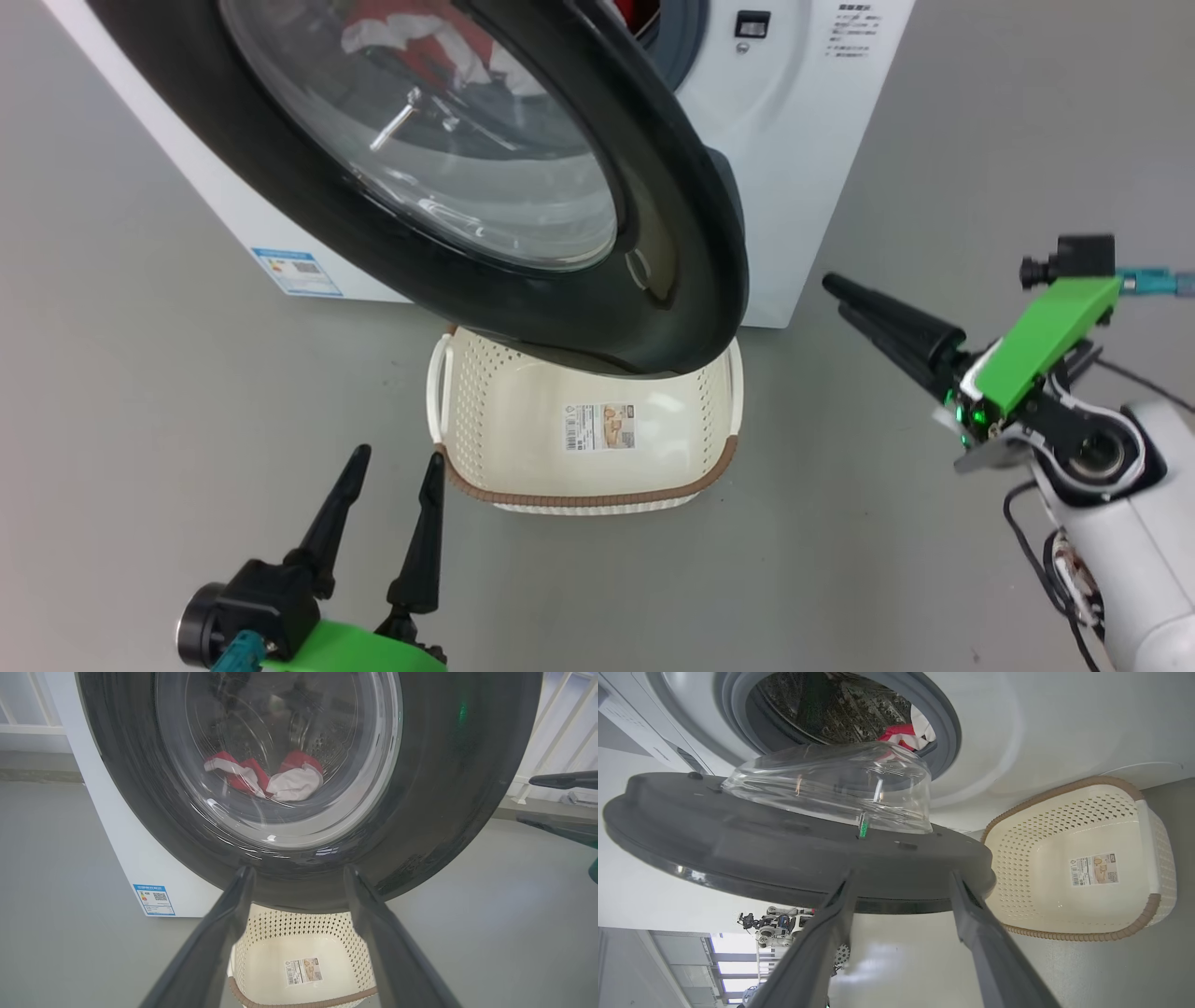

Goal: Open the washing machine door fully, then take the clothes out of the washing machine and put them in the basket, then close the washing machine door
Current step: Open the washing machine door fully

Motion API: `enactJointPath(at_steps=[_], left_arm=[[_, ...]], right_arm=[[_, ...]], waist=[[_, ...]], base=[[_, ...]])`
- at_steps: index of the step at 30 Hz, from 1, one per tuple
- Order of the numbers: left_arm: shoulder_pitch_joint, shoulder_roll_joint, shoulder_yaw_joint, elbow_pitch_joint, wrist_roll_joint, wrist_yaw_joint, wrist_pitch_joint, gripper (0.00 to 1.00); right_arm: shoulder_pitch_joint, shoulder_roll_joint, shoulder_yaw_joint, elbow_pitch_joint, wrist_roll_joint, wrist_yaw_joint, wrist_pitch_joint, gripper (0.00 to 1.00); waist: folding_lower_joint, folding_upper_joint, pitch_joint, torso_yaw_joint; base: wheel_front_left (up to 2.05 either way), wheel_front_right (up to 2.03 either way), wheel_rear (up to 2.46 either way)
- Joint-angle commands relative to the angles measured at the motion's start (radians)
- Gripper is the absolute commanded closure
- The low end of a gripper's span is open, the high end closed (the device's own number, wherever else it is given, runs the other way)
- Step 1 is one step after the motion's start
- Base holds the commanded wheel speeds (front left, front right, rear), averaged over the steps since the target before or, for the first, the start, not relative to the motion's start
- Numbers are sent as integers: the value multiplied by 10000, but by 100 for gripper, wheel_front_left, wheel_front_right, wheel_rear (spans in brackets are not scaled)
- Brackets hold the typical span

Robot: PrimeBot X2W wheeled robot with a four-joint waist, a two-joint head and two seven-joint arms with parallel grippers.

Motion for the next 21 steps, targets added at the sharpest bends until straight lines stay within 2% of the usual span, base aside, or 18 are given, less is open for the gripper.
enactJointPath(at_steps=[1,13,21], left_arm=[[115,118,366,-167,140,-82,-92,0],[323,118,617,-73,198,-122,-92,0],[387,118,744,-42,220,-141,-92,0]], right_arm=[[255,-31,14,-226,-110,77,-120,0],[1976,-79,-144,-112,-306,77,-936,0],[2707,132,75,15,-552,77,-1569,0]], waist=[[0,0,-124,-127],[0,0,-476,-542],[0,0,-511,-757]], base=[[0,0,0],[0,0,0],[0,0,0]])
